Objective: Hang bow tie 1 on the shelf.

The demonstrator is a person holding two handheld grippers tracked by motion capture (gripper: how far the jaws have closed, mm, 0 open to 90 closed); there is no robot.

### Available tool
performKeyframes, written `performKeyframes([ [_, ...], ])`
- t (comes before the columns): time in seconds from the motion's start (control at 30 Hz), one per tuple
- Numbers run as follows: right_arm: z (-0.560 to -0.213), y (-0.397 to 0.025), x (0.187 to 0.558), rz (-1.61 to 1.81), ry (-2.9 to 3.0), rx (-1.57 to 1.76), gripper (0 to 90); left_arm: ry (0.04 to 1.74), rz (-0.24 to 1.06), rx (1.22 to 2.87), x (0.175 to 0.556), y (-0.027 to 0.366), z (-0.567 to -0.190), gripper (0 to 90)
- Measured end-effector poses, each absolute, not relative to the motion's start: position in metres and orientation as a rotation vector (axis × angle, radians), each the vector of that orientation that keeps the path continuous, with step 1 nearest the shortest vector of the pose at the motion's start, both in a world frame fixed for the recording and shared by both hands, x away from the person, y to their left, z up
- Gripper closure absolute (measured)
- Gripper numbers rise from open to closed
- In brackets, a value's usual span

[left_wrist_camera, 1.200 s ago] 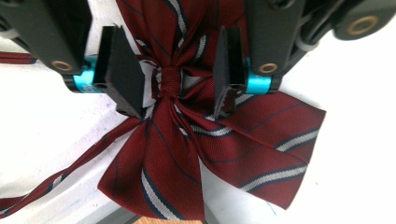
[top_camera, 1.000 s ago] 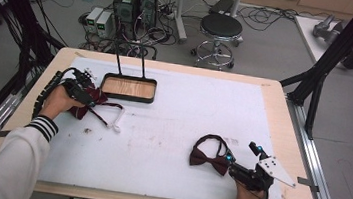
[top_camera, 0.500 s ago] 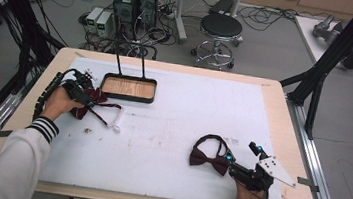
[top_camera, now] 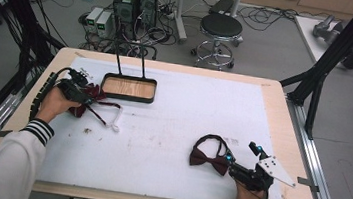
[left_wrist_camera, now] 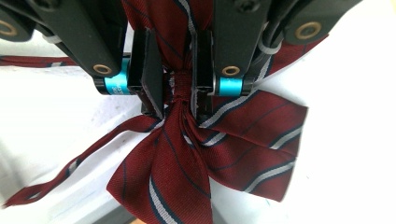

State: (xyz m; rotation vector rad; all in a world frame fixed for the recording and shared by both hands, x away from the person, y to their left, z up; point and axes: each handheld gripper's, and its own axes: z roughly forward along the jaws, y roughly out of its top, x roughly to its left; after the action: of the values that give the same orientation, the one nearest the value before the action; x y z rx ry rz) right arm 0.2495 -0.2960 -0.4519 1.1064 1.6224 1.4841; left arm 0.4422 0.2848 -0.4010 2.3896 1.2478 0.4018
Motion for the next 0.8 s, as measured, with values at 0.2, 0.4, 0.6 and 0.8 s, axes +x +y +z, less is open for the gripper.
performKeyframes([
  [0.2,-0.452,-0.296,0.249,1.486,1.626,1.112,11.1,1.205,0.432,2.337,0.437,0.29,-0.396,74.8],
  [0.4,-0.452,-0.296,0.249,1.484,1.628,1.113,11.1,1.169,0.472,2.282,0.434,0.292,-0.389,74.8],
  [0.6,-0.452,-0.295,0.249,1.483,1.63,1.119,11.1,1.119,0.525,2.217,0.429,0.292,-0.381,74.9],
  [0.8,-0.452,-0.295,0.25,1.479,1.633,1.118,11.1,1.076,0.598,2.151,0.422,0.29,-0.373,75.3],
])
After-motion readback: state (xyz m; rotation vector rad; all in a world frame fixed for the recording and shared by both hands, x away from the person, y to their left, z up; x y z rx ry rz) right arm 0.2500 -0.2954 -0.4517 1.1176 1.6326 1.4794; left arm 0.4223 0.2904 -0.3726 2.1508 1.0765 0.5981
